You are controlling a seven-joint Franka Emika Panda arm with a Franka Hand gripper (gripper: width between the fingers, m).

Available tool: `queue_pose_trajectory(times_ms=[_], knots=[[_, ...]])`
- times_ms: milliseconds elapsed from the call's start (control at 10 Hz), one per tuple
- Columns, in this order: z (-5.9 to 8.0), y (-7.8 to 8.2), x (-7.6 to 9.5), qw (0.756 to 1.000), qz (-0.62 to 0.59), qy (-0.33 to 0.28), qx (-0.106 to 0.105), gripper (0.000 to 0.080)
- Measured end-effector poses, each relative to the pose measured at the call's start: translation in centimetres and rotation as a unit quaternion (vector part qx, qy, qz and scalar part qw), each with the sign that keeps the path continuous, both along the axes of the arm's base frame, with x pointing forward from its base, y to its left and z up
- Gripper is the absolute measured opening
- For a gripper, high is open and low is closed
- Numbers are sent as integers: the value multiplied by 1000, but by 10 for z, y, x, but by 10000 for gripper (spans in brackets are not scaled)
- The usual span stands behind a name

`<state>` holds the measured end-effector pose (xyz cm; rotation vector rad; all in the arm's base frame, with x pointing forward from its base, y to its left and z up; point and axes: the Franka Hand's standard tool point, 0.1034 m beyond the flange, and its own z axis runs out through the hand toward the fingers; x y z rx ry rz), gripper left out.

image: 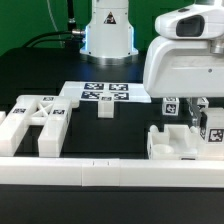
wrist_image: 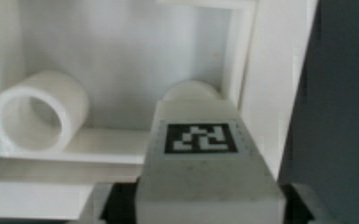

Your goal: Assemble chair

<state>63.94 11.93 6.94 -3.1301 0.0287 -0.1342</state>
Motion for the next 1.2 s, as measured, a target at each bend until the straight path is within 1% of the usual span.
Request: queue_pose_trajectory(times_ms=[200,400,600,700,800,1000,1200], knots=[[0,1,0,997,-79,1,8,287],[0,0,0,987,-157,2,18,287],[0,1,-1,959,-283,3,32,287],[0,2,-1,935,-353,2,31,287],[0,2,-1,925,-379,0,29,287],[0,1,-1,885,-464,4,38,287],[0,3,-2,867,-497,7,44,287]])
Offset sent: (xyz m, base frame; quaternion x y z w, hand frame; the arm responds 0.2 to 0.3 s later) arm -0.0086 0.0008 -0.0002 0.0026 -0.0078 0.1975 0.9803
